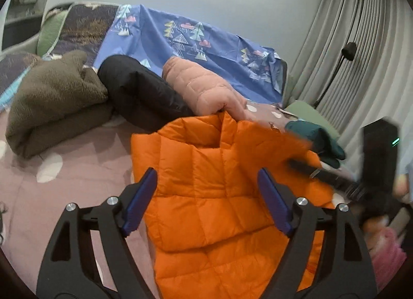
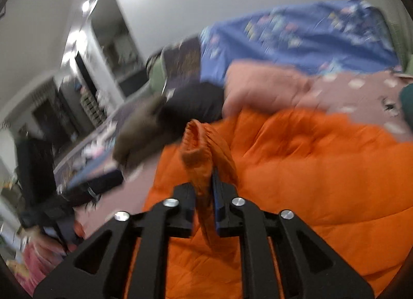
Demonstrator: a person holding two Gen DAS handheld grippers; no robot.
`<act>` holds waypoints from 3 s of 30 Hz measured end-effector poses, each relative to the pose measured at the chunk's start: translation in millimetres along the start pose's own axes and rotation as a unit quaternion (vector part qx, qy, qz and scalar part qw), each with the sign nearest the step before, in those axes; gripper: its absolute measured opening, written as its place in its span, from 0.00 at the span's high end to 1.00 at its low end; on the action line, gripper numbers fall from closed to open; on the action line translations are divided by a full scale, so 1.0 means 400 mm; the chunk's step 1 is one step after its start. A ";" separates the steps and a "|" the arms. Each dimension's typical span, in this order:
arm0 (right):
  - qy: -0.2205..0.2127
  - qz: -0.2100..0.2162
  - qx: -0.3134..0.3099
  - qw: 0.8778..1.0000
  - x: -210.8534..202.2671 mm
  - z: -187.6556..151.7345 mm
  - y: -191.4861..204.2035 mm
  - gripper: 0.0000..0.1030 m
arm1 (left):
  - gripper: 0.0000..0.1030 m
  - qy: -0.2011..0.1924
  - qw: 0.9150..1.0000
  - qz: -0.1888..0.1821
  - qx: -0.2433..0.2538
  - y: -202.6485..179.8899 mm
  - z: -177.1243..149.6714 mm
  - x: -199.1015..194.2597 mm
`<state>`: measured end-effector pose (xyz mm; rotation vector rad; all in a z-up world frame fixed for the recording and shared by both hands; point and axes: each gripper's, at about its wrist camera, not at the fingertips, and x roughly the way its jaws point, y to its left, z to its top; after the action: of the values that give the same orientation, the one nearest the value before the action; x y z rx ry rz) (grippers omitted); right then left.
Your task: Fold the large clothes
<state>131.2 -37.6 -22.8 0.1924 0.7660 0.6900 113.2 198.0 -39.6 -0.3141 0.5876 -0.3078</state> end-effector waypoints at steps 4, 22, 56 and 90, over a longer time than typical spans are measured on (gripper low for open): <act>0.020 0.004 -0.030 0.999 -0.013 -0.050 0.045 0.49 | 0.15 0.019 0.999 -0.030 -0.013 0.016 -0.014 0.017; -0.080 -0.182 0.078 0.977 -0.300 -0.081 -0.309 0.49 | 0.87 0.031 0.994 0.007 0.105 -0.127 0.030 0.134; 0.022 -0.321 0.044 0.946 -0.047 -0.107 -0.438 0.41 | 0.29 0.125 0.970 0.085 0.192 -0.226 -0.101 0.430; -0.004 -0.299 0.054 0.953 -0.290 -0.197 -0.404 0.22 | 0.12 0.084 0.976 0.077 0.187 -0.168 -0.084 0.163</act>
<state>98.1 -241.8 -77.4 0.0546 0.8012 0.0719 132.3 106.2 -73.1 0.1217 0.7030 -0.2905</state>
